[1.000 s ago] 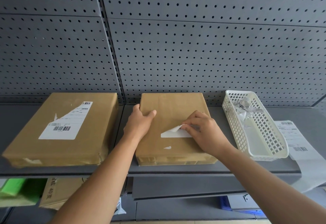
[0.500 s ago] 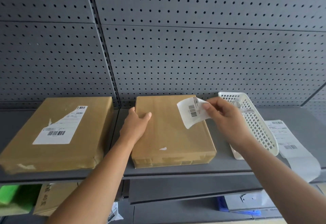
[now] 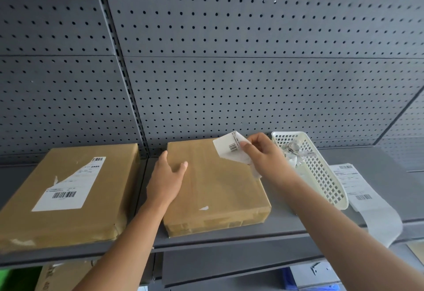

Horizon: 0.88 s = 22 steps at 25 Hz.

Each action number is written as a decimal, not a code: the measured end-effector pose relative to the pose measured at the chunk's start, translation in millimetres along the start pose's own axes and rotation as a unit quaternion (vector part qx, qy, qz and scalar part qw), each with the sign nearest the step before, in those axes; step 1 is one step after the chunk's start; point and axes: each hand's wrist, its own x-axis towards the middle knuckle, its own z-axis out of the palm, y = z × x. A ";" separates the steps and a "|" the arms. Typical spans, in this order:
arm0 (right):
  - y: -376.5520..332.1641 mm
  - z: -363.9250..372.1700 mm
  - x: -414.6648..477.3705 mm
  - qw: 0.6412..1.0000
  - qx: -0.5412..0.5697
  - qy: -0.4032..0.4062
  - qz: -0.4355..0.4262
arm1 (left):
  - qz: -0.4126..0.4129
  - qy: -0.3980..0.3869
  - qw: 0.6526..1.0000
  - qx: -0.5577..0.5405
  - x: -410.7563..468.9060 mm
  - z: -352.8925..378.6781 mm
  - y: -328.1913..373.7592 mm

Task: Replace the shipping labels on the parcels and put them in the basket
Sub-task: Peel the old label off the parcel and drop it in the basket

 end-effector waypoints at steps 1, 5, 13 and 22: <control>-0.2 -0.2 0.1 1.000 0.010 0.009 0.001 | -0.001 -0.002 1.000 -0.001 0.6 0.4 -0.1; 1.3 -10.3 -0.6 0.999 0.038 0.015 -0.027 | 0.000 -0.008 1.000 0.005 0.8 0.9 1.3; 1.0 -30.3 -3.2 1.000 0.010 0.020 0.008 | -0.005 -0.011 1.000 0.020 4.2 1.0 1.5; 8.6 -44.5 -9.3 0.997 -0.045 -0.059 0.004 | -0.004 -0.015 0.999 0.039 4.4 1.9 4.0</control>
